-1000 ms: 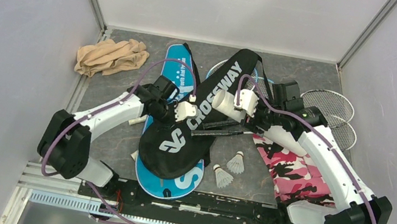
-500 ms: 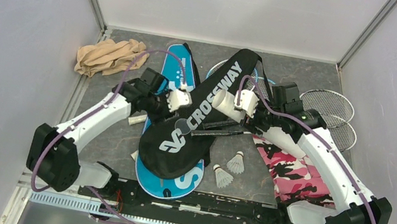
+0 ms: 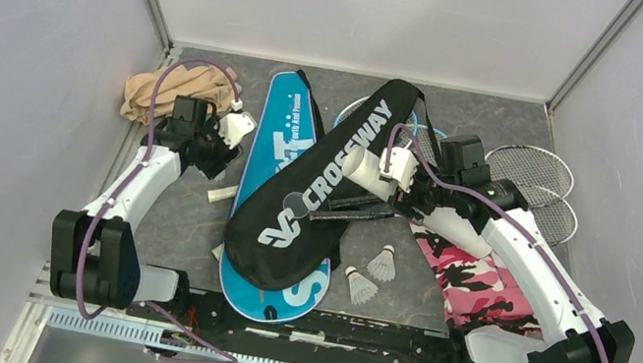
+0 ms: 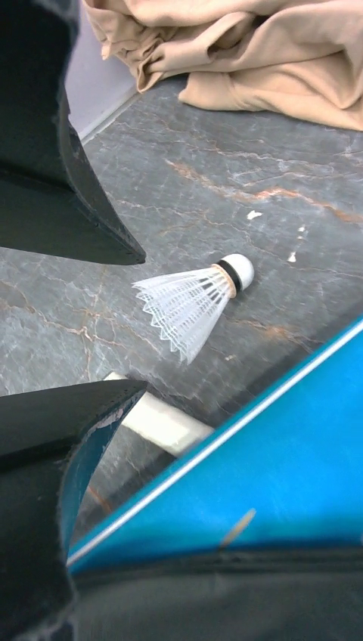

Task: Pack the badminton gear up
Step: Pick up the shuttlecock at the center of the board.

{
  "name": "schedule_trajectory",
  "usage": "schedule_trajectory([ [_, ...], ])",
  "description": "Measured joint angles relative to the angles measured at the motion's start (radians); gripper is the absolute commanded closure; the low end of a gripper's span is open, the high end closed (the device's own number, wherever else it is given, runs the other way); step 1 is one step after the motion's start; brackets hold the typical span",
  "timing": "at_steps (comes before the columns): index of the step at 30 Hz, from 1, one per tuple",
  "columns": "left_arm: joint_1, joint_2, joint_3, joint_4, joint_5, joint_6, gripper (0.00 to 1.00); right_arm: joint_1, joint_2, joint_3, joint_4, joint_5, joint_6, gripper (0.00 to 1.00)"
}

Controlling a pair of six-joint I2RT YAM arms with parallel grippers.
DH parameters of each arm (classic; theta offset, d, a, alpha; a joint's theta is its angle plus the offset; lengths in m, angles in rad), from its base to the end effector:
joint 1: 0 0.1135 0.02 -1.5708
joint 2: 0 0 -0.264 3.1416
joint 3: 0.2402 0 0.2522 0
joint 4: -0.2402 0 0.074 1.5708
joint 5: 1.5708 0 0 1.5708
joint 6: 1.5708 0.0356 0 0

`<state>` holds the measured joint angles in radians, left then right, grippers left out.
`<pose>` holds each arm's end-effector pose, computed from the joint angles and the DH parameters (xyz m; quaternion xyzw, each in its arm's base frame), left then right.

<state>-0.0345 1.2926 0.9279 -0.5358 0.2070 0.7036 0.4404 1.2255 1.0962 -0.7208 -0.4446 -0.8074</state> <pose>0.2650 -0.0165 0.2507 0.3705 0.8638 0.0153 0.3410 0.2208 0.1210 0.3101 -0.5963 0.6954 0.1401 0.3758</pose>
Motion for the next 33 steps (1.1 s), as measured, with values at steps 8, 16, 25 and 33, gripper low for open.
schedule_trajectory([
  [8, 0.029, 0.059, -0.089, 0.107, -0.053, 0.163, 0.4, 0.0, 0.0, -0.001, 0.002, -0.018, 0.0, 0.94],
  [16, 0.029, 0.188, -0.097, 0.212, -0.082, 0.283, 0.45, 0.0, -0.002, -0.013, 0.001, -0.025, -0.001, 0.94],
  [25, 0.029, 0.259, -0.103, 0.325, -0.112, 0.331, 0.84, 0.0, -0.009, -0.019, 0.001, -0.024, 0.0, 0.93],
  [33, 0.029, 0.252, -0.077, 0.28, -0.109, 0.338, 0.98, 0.0, -0.008, -0.021, 0.001, -0.024, 0.0, 0.92],
])
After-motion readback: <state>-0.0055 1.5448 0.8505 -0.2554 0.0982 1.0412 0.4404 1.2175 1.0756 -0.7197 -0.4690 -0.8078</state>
